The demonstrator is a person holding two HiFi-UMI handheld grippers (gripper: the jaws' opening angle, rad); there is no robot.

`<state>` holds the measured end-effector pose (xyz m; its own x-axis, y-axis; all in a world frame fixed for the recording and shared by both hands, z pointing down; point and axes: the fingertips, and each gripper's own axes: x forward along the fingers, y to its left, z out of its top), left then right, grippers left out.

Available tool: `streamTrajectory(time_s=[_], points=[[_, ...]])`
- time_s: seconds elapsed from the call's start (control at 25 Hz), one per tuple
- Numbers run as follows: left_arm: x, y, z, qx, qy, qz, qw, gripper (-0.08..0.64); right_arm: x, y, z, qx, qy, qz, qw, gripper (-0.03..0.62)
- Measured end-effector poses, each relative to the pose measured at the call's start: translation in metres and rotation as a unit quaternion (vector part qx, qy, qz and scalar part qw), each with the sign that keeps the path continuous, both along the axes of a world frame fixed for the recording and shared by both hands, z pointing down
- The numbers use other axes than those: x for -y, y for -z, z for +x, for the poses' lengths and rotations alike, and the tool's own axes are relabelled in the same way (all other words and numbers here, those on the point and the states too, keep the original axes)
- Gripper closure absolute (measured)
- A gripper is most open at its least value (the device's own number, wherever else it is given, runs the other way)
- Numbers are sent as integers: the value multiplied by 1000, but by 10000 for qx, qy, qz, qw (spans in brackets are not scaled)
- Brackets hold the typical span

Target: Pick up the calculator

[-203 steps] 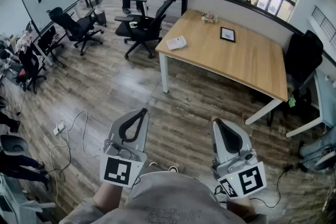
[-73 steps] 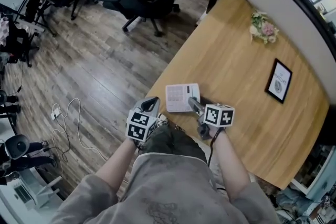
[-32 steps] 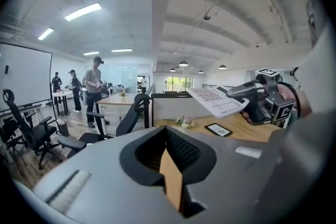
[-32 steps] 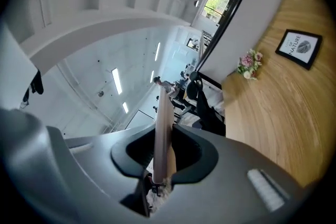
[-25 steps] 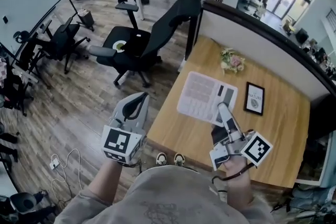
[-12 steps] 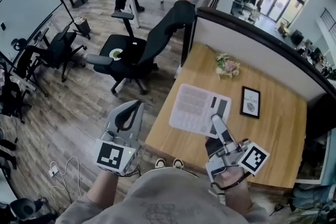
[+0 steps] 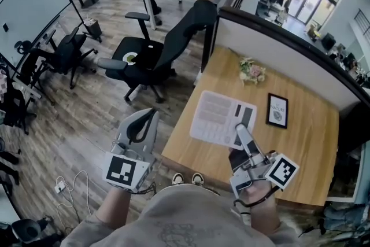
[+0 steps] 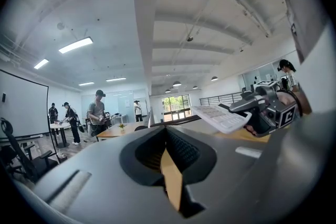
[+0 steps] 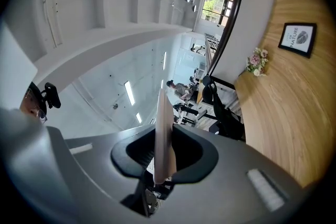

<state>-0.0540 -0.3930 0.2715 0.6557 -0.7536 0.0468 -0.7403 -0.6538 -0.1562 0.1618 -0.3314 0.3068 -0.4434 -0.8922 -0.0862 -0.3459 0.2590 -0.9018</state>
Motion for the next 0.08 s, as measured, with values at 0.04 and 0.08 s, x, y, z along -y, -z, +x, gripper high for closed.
streamTrajectory(time_s=[0.04,0.08], points=[[0,-1,0,0,-1,-1,10000,558,0,-1,1,2,-5,-2,10000,511],[0,-1,-1,-1,0,-1,10000,558,0,-1,1,4,-10,-3,10000,511]])
